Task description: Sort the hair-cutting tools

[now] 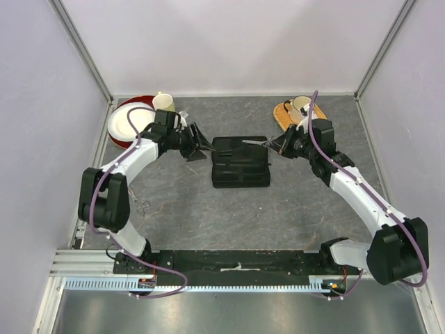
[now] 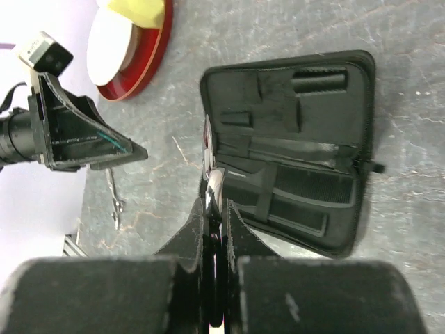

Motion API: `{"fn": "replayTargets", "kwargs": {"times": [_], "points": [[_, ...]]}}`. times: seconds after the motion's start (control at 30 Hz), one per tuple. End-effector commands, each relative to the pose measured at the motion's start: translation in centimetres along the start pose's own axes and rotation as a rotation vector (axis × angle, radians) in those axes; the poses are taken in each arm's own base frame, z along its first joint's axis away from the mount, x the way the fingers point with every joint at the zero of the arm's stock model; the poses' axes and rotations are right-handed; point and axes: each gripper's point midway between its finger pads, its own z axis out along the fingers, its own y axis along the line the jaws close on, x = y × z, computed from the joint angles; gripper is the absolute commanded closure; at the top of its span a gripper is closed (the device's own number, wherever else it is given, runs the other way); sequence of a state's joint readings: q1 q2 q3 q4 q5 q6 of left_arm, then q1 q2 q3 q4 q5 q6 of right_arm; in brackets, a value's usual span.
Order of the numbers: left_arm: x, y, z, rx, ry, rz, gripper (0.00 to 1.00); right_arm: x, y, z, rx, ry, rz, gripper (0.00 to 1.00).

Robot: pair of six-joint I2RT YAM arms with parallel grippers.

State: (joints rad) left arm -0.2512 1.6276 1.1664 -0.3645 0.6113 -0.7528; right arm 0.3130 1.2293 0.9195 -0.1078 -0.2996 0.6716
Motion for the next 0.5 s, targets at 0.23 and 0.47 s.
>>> {"fn": "replayTargets", "kwargs": {"times": [0.23,0.47], "points": [[-5.1,2.1,6.7,-0.023,-0.039,0.132,0.32,1.2,-6.2,1.5,-0.061,0.135,-0.113,1.0],[-7.7,4.5,10.0,-0.095,-0.06,0.159,0.35,0.0,-9.7,3.5,-0.029,0.162,-0.106,1.0]]}}
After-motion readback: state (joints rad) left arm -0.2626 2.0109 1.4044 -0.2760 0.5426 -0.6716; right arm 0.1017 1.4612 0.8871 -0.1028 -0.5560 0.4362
